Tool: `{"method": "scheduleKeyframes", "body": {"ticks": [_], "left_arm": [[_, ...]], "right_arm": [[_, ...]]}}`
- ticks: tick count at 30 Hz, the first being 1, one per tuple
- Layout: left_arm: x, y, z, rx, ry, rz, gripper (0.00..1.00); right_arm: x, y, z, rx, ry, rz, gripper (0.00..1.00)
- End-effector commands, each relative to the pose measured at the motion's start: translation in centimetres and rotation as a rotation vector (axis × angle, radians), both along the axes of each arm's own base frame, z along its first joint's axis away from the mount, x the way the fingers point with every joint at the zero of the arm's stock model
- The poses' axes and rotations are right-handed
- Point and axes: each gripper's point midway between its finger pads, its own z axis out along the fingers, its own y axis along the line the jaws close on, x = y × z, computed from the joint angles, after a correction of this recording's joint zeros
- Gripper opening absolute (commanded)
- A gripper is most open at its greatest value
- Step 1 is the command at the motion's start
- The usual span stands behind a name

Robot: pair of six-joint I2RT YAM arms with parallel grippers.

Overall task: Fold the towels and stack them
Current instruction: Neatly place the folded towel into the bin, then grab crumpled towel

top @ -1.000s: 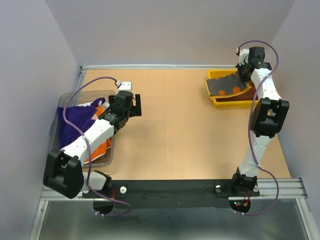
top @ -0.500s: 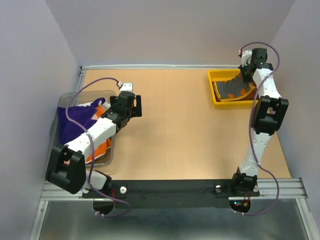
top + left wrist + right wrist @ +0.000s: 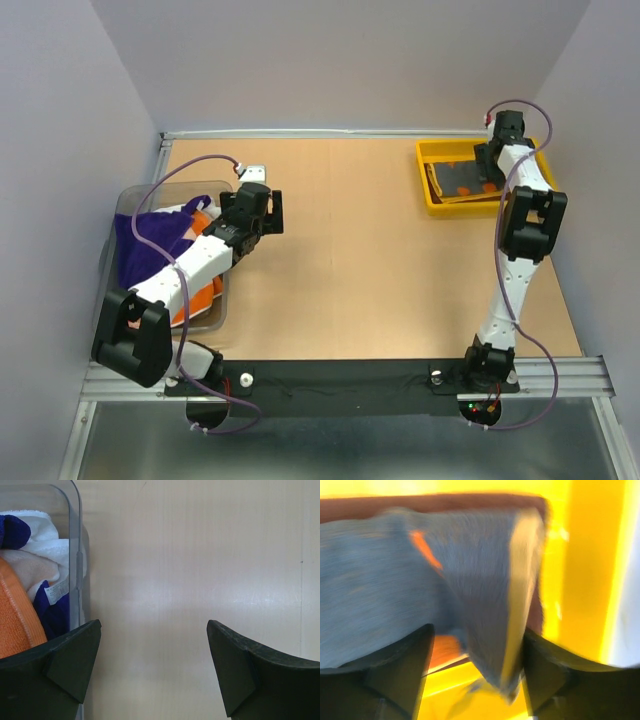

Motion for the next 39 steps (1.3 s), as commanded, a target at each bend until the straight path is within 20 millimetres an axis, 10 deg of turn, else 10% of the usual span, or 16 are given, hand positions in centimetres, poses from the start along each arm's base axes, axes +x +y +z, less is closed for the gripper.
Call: {"method": "scheduleKeyframes", "body": {"ticks": [1,8,17,21,26,34,39], "left_arm": [[0.3,0.6,1.2,0.007,-0.048,0.022,0.99],[0.2,1.3,3.0,0.006,-0.093,0.049,0.99],[-0.2,6.6,6.0,0.002,-0.107,0.271,0.98],[-0.2,12.4,7.1,0.029,-0.135,0.452,0.96],[0.2,20.3,6.2,0.007,-0.121,0.672,0.91],[0.2,25.8,1.0,-0.096,-0.017,0.775,0.8],[0.0,26.2,0.0,-0.079,0.012,0.777,0.53]], "right_arm": [[0.5,-5.8,5.5,-0.189,-0.199,-0.335,0.86],[-1.5,-3.9,13.2,-0.09,-0.428,-0.473,1.0],[-6.1,13.1,12.4,0.375,-0.376,-0.098,1.0],[-10.1,22.5,11.8,0.517,-0.318,0.124,1.0],[-15.6,29.7,10.8,0.684,-0.261,0.326,1.0],[-19.3,32.3,9.3,0.714,-0.221,0.413,1.0],[-19.8,32.8,8.3,0.736,-0.186,0.416,1.0]]}}
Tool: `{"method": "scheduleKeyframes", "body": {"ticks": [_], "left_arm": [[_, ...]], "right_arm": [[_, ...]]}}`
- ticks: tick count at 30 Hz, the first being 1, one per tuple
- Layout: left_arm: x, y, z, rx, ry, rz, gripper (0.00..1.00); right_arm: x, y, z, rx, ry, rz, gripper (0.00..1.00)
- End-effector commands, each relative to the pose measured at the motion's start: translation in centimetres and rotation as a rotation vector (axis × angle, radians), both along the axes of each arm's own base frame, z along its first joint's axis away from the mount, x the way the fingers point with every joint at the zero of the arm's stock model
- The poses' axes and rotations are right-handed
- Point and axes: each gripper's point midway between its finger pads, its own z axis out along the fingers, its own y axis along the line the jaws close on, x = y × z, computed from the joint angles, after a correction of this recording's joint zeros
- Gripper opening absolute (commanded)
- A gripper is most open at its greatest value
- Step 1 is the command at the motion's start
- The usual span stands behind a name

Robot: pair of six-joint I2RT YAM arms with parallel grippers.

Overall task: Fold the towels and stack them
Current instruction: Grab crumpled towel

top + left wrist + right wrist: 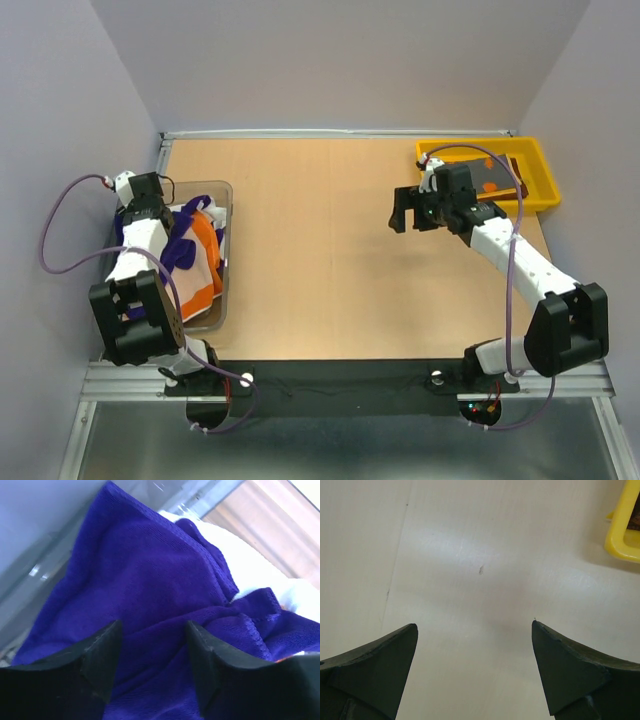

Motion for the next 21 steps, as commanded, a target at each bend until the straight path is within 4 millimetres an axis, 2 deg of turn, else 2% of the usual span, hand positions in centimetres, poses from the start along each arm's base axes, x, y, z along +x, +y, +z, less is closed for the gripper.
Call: {"method": "scheduleKeyframes", "body": {"ticks": [1,2,6,13,15,18,19,21], "left_arm": [[1.0,-0.3,1.6,0.003,-0.078,-0.024,0.45],[1.1,-0.3,1.8,0.005,-0.085,-0.026,0.27],[1.4,-0.7,2.0,-0.014,-0.097,-0.053,0.0],[1.7,-2.3,2.4,-0.077,-0.141,-0.108,0.0],[2.2,-4.6,2.6,-0.124,-0.177,-0.181,0.0],[2.8,-7.3,5.2,-0.094,-0.238,-0.245,0.0],[3.2,-8.9,6.9,-0.088,-0.275,-0.286,0.0],[3.7,-10.9,9.2,-0.103,-0.337,-0.323,0.0]], "right_arm": [[0.5,1.2,1.0,0.05,-0.047,0.026,1.0],[0.5,1.2,1.0,0.05,-0.046,0.026,1.0],[0.4,1.0,0.8,0.045,-0.042,0.017,1.0],[0.1,0.7,0.9,0.038,-0.045,0.006,1.0],[0.1,0.6,0.9,0.036,-0.044,0.005,1.0],[0.2,0.6,0.7,0.033,-0.039,0.002,1.0],[0.2,0.6,0.5,0.03,-0.033,0.001,1.0],[0.2,0.6,0.6,0.031,-0.033,0.002,1.0]]}}
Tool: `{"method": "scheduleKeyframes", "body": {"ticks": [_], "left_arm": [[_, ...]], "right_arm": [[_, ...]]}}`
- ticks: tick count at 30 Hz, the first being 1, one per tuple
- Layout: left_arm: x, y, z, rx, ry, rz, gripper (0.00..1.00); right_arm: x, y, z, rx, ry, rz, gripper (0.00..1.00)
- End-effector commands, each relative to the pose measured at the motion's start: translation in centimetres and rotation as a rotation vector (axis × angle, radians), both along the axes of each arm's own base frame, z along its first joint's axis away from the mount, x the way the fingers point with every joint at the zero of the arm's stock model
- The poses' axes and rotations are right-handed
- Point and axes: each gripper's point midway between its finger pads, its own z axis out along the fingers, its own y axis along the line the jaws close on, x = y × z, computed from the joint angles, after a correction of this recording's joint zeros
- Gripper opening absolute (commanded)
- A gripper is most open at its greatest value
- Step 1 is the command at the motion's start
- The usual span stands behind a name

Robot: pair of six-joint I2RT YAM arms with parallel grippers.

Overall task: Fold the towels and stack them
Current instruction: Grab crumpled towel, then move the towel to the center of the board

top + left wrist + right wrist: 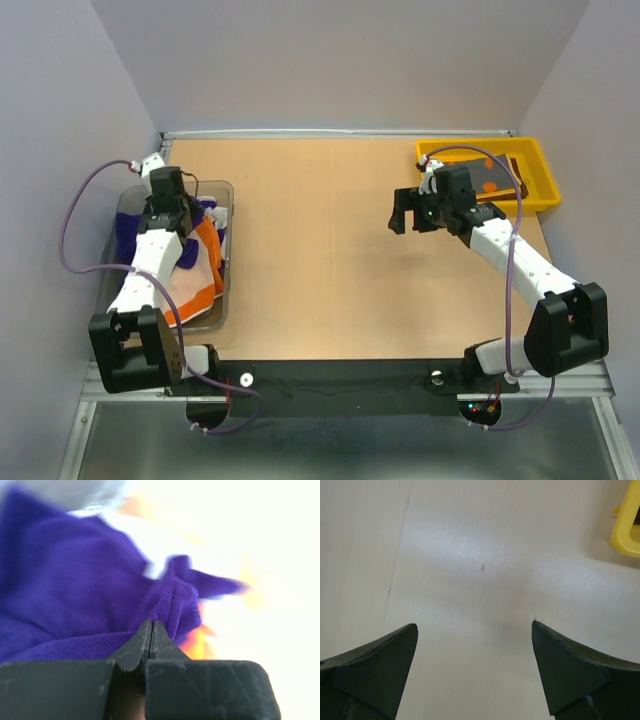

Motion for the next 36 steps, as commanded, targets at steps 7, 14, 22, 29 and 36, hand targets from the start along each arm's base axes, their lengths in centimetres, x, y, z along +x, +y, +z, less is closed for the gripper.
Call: {"method": "scheduleKeyframes", "body": {"ticks": [7,14,22,29,36], "left_arm": [[3.9,-19.6,11.3,-0.169,-0.3,-0.424,0.0],[-1.8,-39.5,14.1,-0.263,-0.32,-0.864,0.0],[-6.6,-45.4,13.2,-0.296,-0.295,-1.06,0.55],[-9.2,-40.9,8.4,-0.293,-0.233,-0.983,0.72],[-6.7,-33.7,0.0,-0.244,-0.098,-0.723,0.7]], "right_arm": [[0.5,-0.1,1.9,0.012,-0.074,-0.017,1.0],[0.0,-1.4,3.4,-0.019,-0.139,-0.058,1.0],[-0.3,-4.0,4.2,-0.072,-0.192,-0.192,1.0],[-1.2,-2.5,2.4,-0.03,-0.132,-0.112,0.97],[-2.0,3.9,-2.6,-0.035,0.018,0.124,0.84]]}}
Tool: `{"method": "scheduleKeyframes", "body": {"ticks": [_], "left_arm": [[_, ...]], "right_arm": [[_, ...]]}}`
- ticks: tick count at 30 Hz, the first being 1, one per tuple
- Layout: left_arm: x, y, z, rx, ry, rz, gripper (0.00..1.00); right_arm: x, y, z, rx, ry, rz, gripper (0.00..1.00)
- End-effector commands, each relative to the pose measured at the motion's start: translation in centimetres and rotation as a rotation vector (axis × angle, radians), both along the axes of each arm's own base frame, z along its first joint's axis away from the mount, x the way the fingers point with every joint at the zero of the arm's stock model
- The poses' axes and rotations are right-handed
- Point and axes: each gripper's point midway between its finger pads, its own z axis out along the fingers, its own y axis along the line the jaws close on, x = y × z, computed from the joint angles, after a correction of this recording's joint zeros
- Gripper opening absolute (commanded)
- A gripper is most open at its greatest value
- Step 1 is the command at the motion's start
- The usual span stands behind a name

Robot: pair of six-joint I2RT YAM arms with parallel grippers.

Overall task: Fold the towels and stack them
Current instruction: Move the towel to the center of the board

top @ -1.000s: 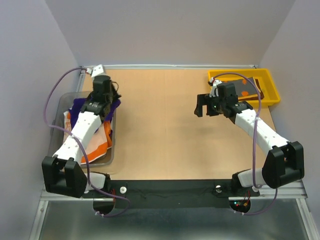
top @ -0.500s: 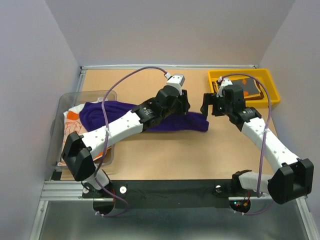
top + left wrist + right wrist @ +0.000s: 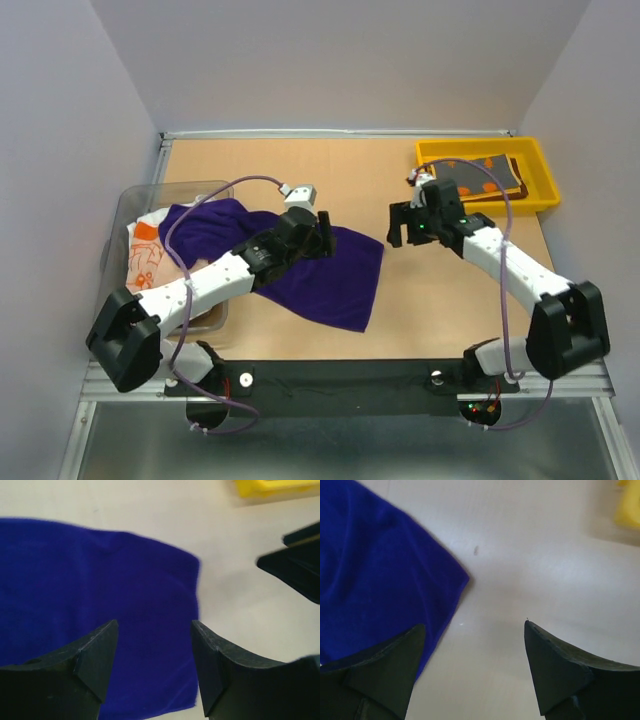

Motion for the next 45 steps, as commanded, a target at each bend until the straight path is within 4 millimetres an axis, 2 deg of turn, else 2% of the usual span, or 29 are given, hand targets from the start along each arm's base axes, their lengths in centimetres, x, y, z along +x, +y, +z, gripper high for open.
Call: {"method": "scheduleKeyframes", "body": {"ticks": [1,3,4,5,6,8,9,10,12,13,15,16,19,20,22,23,24,25,26,28,29,31,32,34,35,39,42,43,45], "left_arm": [[2.8,4.3,-3.2,0.018,0.038,0.181,0.69],[3.5,5.5,-4.5,0.038,0.059,0.218,0.68],[4.1,6.5,-5.4,0.057,0.076,0.25,0.67],[4.6,6.6,-5.4,0.048,0.068,0.261,0.67],[4.9,7.0,-5.7,0.057,0.067,0.274,0.67],[5.5,7.3,-6.9,0.078,0.085,0.29,0.67],[5.7,7.1,-7.3,0.084,0.092,0.285,0.66],[5.7,7.1,-8.5,0.104,0.117,0.285,0.65],[5.8,6.7,-9.7,0.108,0.145,0.276,0.57],[5.9,6.4,-11.1,0.119,0.169,0.274,0.55],[6.1,5.4,-12.2,0.116,0.201,0.247,0.54],[5.9,5.1,-14.1,0.14,0.243,0.234,0.54],[5.6,2.9,-16.4,0.155,0.302,0.173,0.53],[5.5,2.4,-16.8,0.159,0.312,0.158,0.52],[4.9,-0.3,-16.8,0.145,0.316,0.103,0.52],[4.4,-1.1,-17.8,0.154,0.336,0.084,0.52],[3.8,-2.4,-17.9,0.142,0.352,0.05,0.52],[3.3,-4.7,-17.4,0.126,0.342,0.002,0.52],[2.6,-5.8,-18.4,0.138,0.361,-0.027,0.52],[1.5,-8.4,-18.4,0.121,0.38,-0.091,0.52],[0.6,-10.8,-18.2,0.108,0.378,-0.141,0.52],[-1.0,-13.5,-17.7,0.075,0.396,-0.224,0.52],[-1.8,-15.5,-16.8,0.058,0.384,-0.267,0.52],[-2.8,-18.1,-15.1,0.019,0.373,-0.333,0.52],[-3.9,-19.1,-14.6,0.007,0.381,-0.37,0.52],[-5.6,-20.7,-11.4,-0.071,0.374,-0.444,0.52],[-7.8,-22.0,-8.4,-0.134,0.339,-0.532,0.52],[-8.6,-22.2,-8.1,-0.134,0.333,-0.547,0.53],[-8.2,-21.5,-6.9,-0.147,0.307,-0.507,0.53]], "right_arm": [[-0.2,4.9,-1.7,-0.031,0.024,0.17,0.81],[0.2,7.2,-2.1,-0.065,0.011,0.225,0.81],[0.6,7.8,-3.9,-0.104,0.04,0.244,0.79],[0.7,8.5,-4.3,-0.116,0.044,0.259,0.77],[1.2,10.1,-3.8,-0.115,0.02,0.289,0.75],[1.5,11.8,-5.6,-0.144,0.04,0.329,0.7],[1.9,13.0,-5.6,-0.14,0.027,0.349,0.67],[1.8,13.7,-7.1,-0.138,0.064,0.363,0.61],[1.7,14.0,-8.3,-0.128,0.1,0.355,0.6],[1.6,13.9,-9.0,-0.128,0.119,0.334,0.57],[1.2,13.1,-10.5,-0.141,0.149,0.292,0.42],[0.5,12.1,-11.6,-0.16,0.178,0.245,0.42],[-0.3,10.0,-12.3,-0.189,0.194,0.144,0.41],[-1.6,8.7,-13.5,-0.213,0.229,0.12,0.41],[-2.2,6.8,-13.4,-0.197,0.242,0.038,0.41],[-2.5,5.9,-13.3,-0.188,0.247,0.005,0.41],[-3.5,3.5,-14.4,-0.19,0.295,-0.051,0.41],[-3.6,2.9,-13.4,-0.143,0.288,-0.093,0.41],[-4.1,2.4,-13.2,-0.107,0.305,-0.107,0.41],[-5.4,0.0,-13.4,-0.087,0.331,-0.176,0.42],[-5.3,-0.5,-12.0,-0.057,0.29,-0.203,0.42],[-6.2,-1.9,-11.2,-0.049,0.277,-0.249,0.43],[-5.8,-2.3,-9.3,-0.025,0.216,-0.283,0.43],[-6.2,-3.1,-8.3,-0.008,0.185,-0.323,0.43],[-5.8,-3.5,-6.5,0.008,0.121,-0.349,0.45],[-5.0,-4.5,-2.7,0.029,0.001,-0.395,0.48],[-4.3,-4.7,1.6,0.077,-0.125,-0.399,0.5],[-4.2,-4.8,2.8,0.077,-0.162,-0.392,0.51],[-3.8,-5.1,4.2,0.069,-0.201,-0.39,0.55]]}}
